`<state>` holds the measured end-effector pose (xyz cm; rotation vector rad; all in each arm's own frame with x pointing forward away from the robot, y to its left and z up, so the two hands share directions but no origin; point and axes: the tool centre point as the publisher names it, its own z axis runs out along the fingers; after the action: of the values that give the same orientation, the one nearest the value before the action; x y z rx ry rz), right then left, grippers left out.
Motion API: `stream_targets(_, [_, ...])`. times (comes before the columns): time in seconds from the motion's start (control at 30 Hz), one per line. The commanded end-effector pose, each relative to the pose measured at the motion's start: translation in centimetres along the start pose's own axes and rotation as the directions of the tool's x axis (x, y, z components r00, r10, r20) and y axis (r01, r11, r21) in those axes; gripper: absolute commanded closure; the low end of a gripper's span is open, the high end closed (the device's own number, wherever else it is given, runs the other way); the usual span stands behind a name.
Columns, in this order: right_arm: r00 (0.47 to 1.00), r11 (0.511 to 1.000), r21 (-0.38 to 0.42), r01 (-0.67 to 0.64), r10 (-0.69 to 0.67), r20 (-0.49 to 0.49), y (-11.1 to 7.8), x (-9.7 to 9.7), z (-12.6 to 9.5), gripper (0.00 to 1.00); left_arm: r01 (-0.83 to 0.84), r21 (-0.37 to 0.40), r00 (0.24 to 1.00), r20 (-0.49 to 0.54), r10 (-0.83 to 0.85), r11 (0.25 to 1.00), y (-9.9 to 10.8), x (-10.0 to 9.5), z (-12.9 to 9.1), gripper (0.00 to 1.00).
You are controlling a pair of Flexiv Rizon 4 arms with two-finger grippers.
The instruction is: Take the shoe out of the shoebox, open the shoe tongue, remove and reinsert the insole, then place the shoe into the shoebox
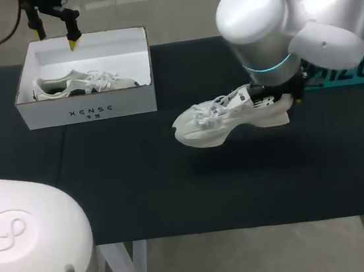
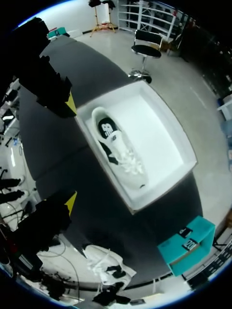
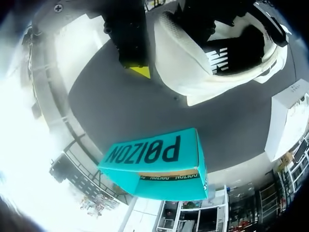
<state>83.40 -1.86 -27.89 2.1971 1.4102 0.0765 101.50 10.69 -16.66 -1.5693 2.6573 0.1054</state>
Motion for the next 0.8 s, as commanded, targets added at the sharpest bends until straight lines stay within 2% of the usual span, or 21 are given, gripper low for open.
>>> stream_targets(0.03, [0.996,0.999,0.03,-0.042,0.039,0.078,-0.9,3.2,1.2,1.0,0.024,0.007,1.0,0.011,-0.024,1.0,-0.1,-0.5,-0.4,0.0])
stream_targets(0.2, [0.996,0.996,0.074,-0.042,0.036,0.088,-2.2,4.2,3.1,1.0,0.078,0.049,0.996,0.027,-0.08,0.996,0.1,-1.5,-1.1,0.0])
stream_targets(0.47, [0.996,0.99,0.132,-0.047,0.036,0.087,-3.2,4.8,5.5,1.0,0.118,0.065,0.99,0.064,-0.122,0.991,0.2,-2.4,-1.5,0.0])
stream_targets(0.8, [0.992,0.987,0.12,-0.103,0.093,0.085,-2.7,6.0,7.7,1.0,0.131,0.047,0.986,0.094,-0.135,0.99,0.4,-2.8,-1.5,0.0])
